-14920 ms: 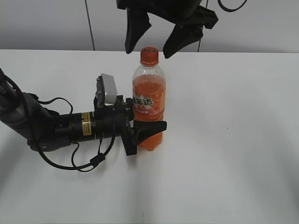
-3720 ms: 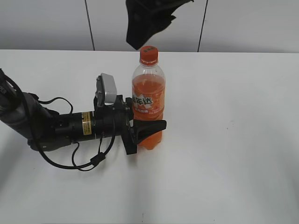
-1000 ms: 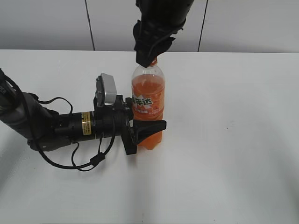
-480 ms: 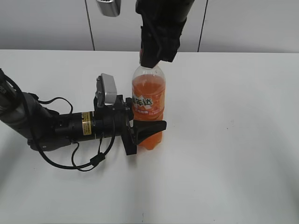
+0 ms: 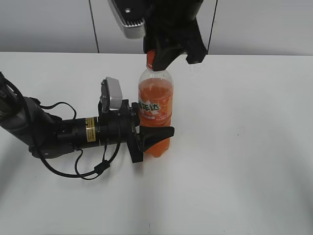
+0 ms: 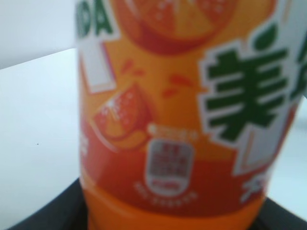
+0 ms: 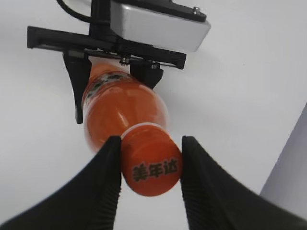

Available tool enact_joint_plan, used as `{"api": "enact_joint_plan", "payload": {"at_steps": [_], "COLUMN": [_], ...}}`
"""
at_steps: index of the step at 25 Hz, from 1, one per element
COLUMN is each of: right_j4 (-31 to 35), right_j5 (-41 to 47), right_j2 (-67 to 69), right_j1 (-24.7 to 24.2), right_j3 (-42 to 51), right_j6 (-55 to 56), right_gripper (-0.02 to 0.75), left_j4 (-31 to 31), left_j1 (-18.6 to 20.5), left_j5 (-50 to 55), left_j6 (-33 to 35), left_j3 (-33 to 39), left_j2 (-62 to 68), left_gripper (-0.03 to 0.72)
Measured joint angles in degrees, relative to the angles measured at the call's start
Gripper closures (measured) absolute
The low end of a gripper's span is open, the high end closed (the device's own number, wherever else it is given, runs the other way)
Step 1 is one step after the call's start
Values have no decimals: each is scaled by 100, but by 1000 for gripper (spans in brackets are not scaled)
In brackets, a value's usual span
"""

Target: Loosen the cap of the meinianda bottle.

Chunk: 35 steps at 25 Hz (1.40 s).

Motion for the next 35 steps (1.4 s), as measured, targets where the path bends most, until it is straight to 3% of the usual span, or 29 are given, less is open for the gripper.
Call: {"api": "enact_joint_plan", "payload": {"at_steps": [6,15,20,24,27,35], "right_j4": [-5,172,183,356,401,579], "right_j5": [0,0,11,-47,-53,-53], "right_j2": [0,0,0,6,6,-273], "right_j1": [0,-6,-10,0,0,0], "right_j3": [0,0,0,0,0,0], "right_j6": [-1254,-1430,-1058,-337,91,1311], "right_gripper": [458,458,443,316,263,246], "left_j4": [0,25,32,12,12,12], "left_j1": [0,0,0,5,5,5], "left_j5": [0,0,0,0,0,0], "left_j6": [0,6,13,-9,-9,-22], "left_j3": [0,0,0,-4,-4,-11], "left_j2": [0,0,0,0,0,0], "left_gripper": [293,293,293,293,293,293]}}
